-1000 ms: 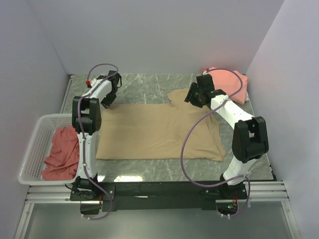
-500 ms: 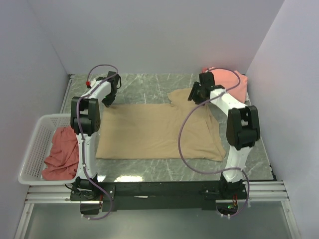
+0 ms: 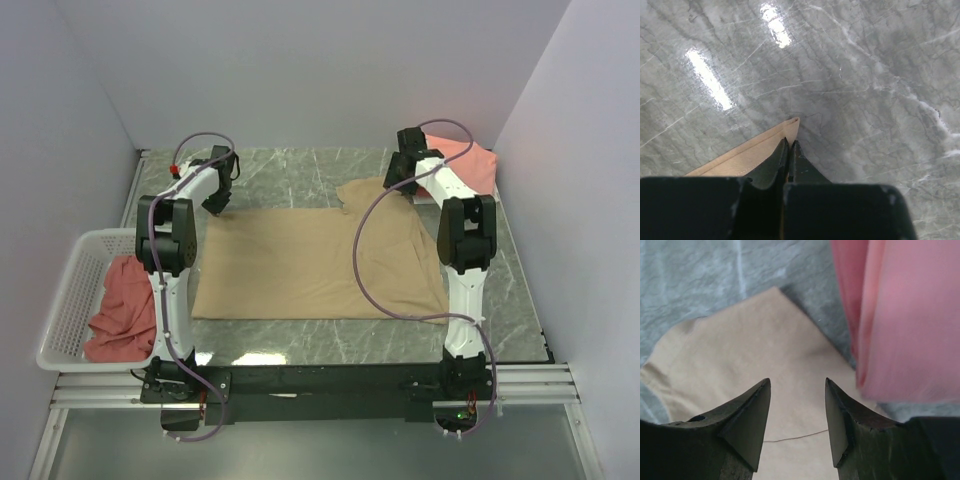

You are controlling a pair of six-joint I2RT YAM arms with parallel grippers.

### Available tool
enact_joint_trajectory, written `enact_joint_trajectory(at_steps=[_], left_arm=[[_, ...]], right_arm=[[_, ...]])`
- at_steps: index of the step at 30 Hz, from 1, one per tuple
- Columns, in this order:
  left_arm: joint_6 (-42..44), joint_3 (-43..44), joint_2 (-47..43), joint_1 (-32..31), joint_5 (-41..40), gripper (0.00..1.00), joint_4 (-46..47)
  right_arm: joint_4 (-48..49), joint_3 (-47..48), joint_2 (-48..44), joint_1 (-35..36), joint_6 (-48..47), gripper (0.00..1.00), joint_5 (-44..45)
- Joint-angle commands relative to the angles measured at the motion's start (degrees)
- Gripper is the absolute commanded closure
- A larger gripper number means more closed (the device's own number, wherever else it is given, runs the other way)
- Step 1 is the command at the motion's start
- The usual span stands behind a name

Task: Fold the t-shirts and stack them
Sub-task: Fold the tshirt

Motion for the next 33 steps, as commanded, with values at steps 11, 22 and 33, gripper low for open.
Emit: enact_joint_trajectory(at_steps=[11, 22, 33], left_arm=[[1.8, -1.2, -2.8, 0.6, 2.7, 0.99, 0.2], [1.8, -1.0, -3.3, 0.8, 3.3, 0.99, 0.3], [2.6, -0.8, -3.5, 1.2, 3.8, 0.99, 0.4]], right_arm=[[-11.9, 16.5, 11.1, -2.3, -3.6, 0.47, 0.8], [-10.7, 13.3, 9.5, -2.3, -3.5, 0.64, 0.0], [-6.7, 8.8, 5.9, -2.3, -2.5, 0.92, 0.1]])
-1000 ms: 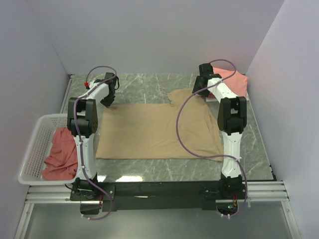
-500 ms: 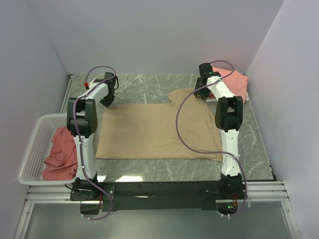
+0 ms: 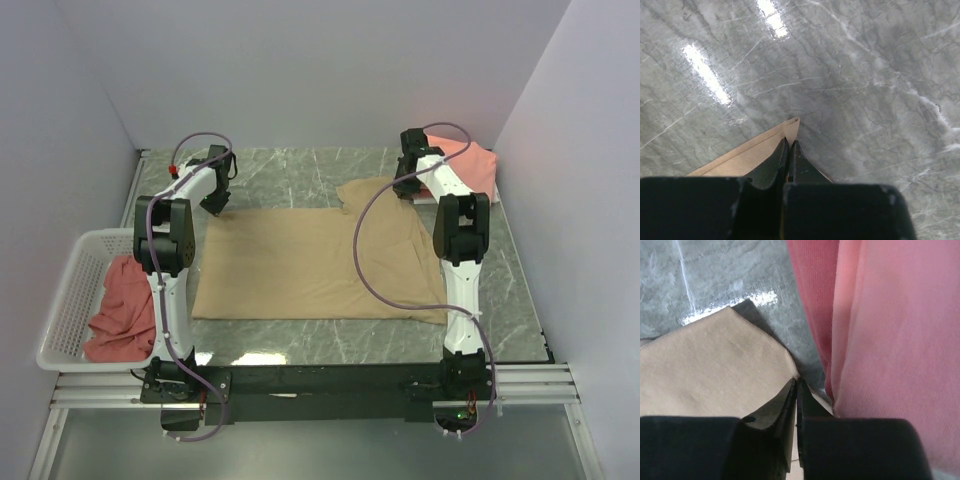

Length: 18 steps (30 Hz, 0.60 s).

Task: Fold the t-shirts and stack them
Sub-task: Fold the tshirt

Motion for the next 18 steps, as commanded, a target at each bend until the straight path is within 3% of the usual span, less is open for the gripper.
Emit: enact_joint_trajectory(at_steps=[1, 5, 18], left_arm=[[1.1, -0.2, -3.1, 0.4, 1.2, 0.99, 0.0], [2.0, -0.8, -4.2, 0.7, 1.9, 0.99, 1.0], [3.4, -1.3, -6.7, 1.2, 3.5, 0.99, 2.7]], right_arm=[[3.4, -4.1, -4.8, -0.2, 0.7, 0.94, 0.1], [6.6, -7.8, -9.1, -0.1, 1.5, 1.0, 0.9], [12.6, -21.1, -23.9, -0.2, 2.6, 1.0, 5.0]])
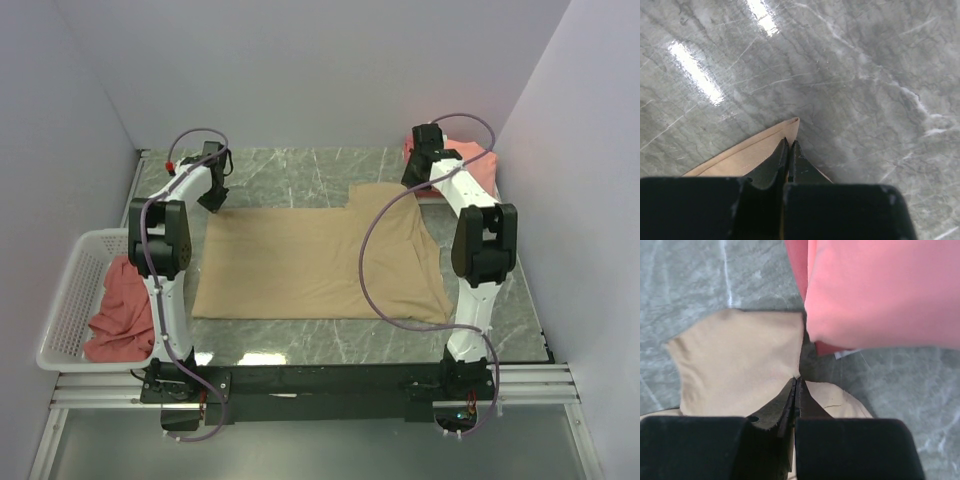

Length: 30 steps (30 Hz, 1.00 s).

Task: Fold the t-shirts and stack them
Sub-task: Fold the tshirt

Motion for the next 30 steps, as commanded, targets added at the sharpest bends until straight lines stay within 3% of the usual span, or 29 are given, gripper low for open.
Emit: enact_joint_trajectory(at_steps=[1, 14, 30], left_arm=[[1.5, -0.5, -4.8, 0.4, 0.8, 0.99, 1.7], [2.4, -7.8, -10.7, 2.2, 3.2, 0.99, 5.2], [3.4, -21.9, -21.5, 3.3, 8.0, 0.99, 12.1]], right_arm=[[3.5, -2.5, -5.4, -0.2, 0.7, 1.0, 2.3], [6.1, -16.9, -18.0, -0.2, 3.9, 1.0, 3.7], [10.0, -41.1, -38.6, 0.0, 8.0, 1.0, 0.9]])
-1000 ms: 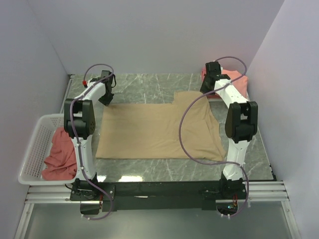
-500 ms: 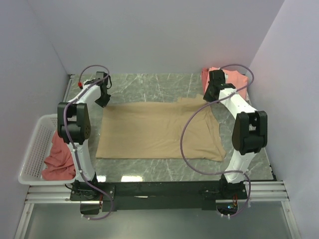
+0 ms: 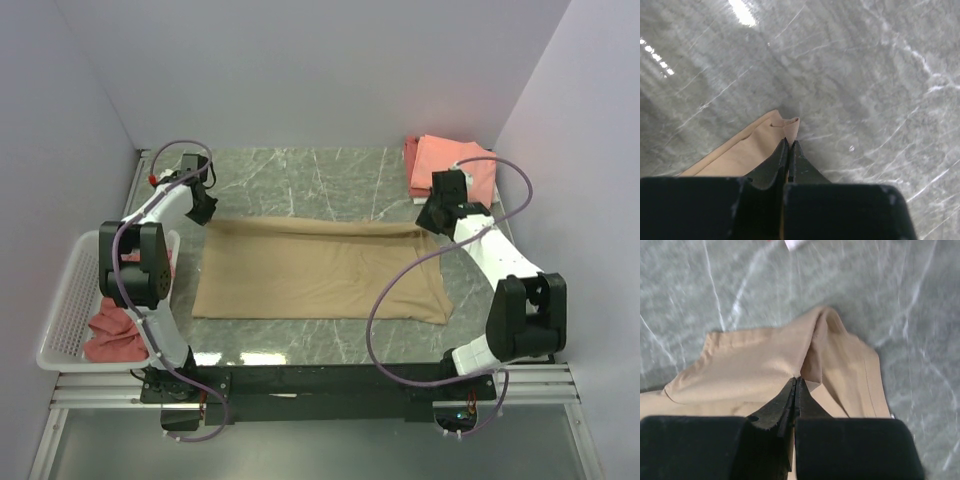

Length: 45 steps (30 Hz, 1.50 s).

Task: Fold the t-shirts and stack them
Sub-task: Fold the tshirt

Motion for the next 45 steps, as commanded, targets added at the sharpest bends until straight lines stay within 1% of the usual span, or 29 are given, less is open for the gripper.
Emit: enact_joint_trajectory(at_steps=[1, 6, 14, 22, 32, 45], left_arm=[[1.1, -2.7, -4.8, 0.3, 1.8, 0.99, 3.4], [0.3, -6.1, -7.5, 0.3, 2.2, 0.99, 4.0], [-0.2, -11.9, -12.4, 0.4, 2.6, 0.99, 5.6], [-0.4, -14.4, -15.0, 0.5, 2.9, 0.99, 6.2], [-0.6, -18.6, -19.1, 0.5, 3.8, 0.99, 7.0], [-0.4, -23.6, -22.0, 0.5, 4.0, 0.99, 8.4]], right_arm=[[2.8, -4.4, -5.0, 0.0, 1.5, 1.0, -0.2], [3.4, -9.8, -10.2, 0.1, 1.8, 1.0, 0.5], [3.8, -14.9, -15.8, 0.2, 3.3, 1.0, -0.9], [2.3, -16.5, -19.9, 0.2, 3.5, 1.0, -0.8], [1.3, -21.1, -24.2, 0.3, 4.3, 1.0, -1.3], [-0.3, -22.8, -26.7, 0.1, 5.5, 1.0, -1.7]])
